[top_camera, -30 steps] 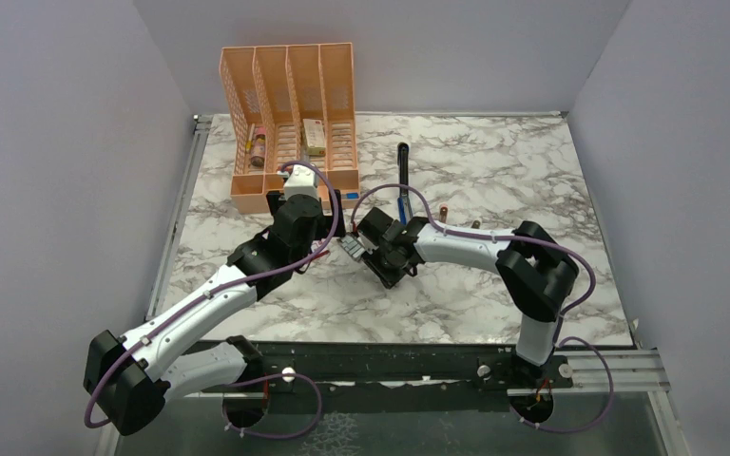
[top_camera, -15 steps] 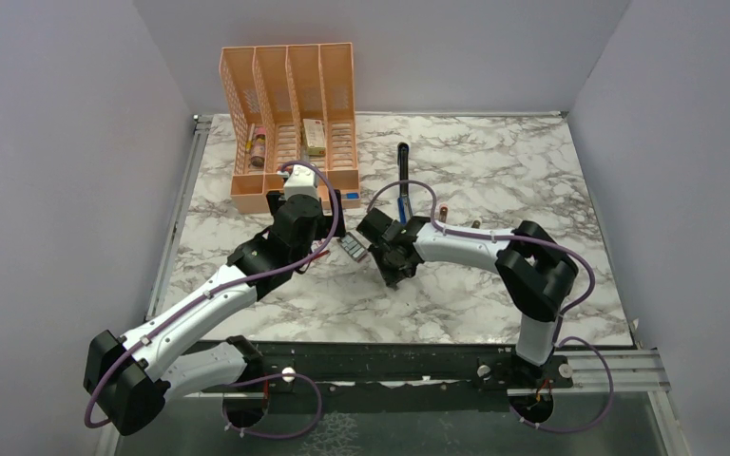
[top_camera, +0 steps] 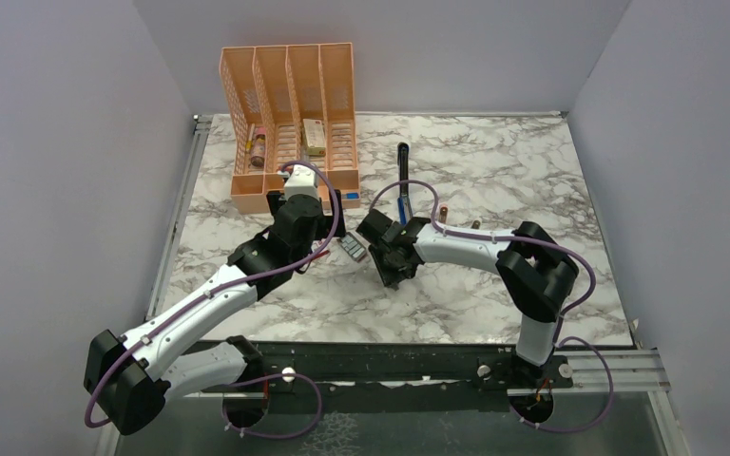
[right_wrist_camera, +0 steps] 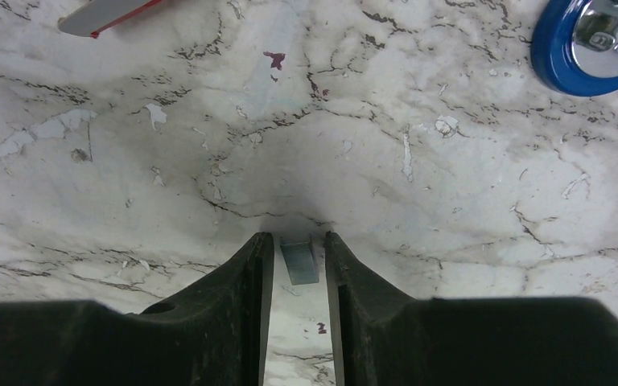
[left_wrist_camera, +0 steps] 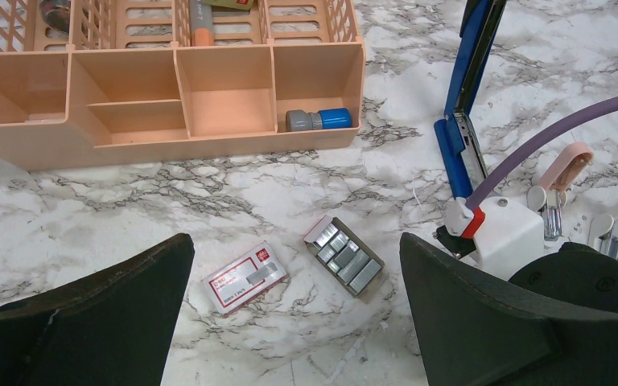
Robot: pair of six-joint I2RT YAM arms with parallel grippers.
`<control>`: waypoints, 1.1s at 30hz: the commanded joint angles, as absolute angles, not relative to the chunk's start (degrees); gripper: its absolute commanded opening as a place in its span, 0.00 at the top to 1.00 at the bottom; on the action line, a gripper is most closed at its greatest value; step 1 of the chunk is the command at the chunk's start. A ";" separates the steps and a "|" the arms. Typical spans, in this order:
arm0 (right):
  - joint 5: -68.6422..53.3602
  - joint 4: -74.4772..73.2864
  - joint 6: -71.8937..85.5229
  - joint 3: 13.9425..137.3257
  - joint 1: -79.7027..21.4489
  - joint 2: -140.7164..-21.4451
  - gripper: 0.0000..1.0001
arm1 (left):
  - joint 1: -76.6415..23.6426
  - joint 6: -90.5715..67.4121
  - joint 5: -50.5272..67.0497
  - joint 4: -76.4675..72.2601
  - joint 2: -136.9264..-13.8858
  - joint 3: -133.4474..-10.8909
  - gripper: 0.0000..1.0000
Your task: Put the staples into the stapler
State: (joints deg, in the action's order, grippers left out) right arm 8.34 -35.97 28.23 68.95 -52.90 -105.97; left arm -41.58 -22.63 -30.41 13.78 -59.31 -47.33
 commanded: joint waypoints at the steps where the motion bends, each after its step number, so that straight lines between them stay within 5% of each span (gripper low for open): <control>1: 9.21 -37.85 23.99 69.05 -53.16 -106.57 0.67 | -41.42 -22.41 -29.88 12.90 -59.15 -48.34 0.01; 17: 7.81 -34.86 19.69 68.53 -53.17 -105.02 0.77 | -41.42 -22.46 -29.71 12.83 -59.48 -48.24 0.01; 33: 21.64 -27.62 24.40 73.30 -45.26 -97.07 0.77 | -41.40 -22.46 -28.84 12.74 -60.78 -48.49 0.01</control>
State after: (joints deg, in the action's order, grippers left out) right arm 15.07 -32.05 21.93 71.05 -48.60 -98.74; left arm -41.58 -22.65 -30.17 13.78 -60.34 -47.33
